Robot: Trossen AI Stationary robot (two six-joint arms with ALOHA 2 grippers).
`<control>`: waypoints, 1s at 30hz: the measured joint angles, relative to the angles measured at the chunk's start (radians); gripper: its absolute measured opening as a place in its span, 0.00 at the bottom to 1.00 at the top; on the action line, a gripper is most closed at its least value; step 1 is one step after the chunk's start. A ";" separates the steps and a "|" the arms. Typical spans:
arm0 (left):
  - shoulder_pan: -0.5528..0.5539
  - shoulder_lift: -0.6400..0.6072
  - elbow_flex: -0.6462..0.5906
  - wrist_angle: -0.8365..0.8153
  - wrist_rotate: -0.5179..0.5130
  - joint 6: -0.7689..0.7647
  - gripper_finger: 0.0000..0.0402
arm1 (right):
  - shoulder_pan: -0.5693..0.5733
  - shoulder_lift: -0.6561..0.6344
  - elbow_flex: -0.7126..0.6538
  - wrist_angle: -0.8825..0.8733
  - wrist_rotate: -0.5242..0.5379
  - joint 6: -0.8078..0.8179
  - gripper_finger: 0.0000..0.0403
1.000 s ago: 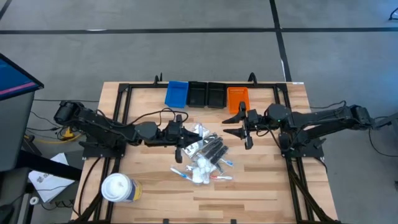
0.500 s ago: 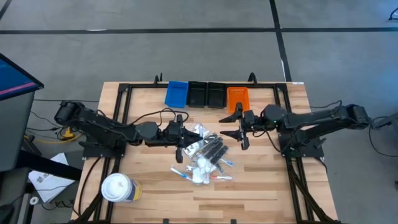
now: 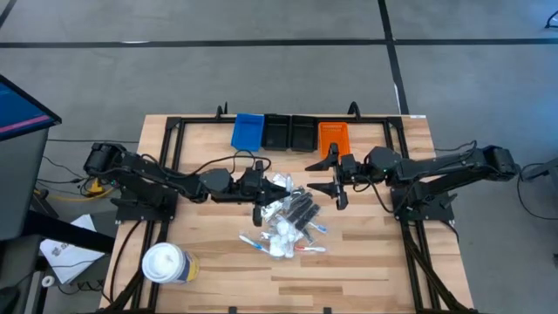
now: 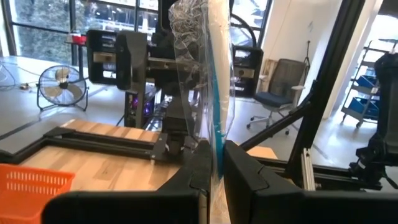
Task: Pick & Place Travel size toiletries
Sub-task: Put the blue toothbrush into the orange bin
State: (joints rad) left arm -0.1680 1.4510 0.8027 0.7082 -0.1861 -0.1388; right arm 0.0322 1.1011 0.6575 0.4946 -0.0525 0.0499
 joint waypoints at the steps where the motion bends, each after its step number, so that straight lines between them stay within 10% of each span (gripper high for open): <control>1: 0.000 0.000 0.000 0.002 0.000 0.001 0.03 | 0.000 0.000 0.000 0.000 0.000 0.000 0.55; 30: 0.019 0.095 0.046 0.049 0.072 0.057 0.03 | 0.073 0.182 0.116 -0.016 -0.029 0.021 0.55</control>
State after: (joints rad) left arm -0.1490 1.5465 0.8484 0.7574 -0.1145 -0.0822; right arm 0.1055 1.2832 0.7737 0.4786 -0.0818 0.0711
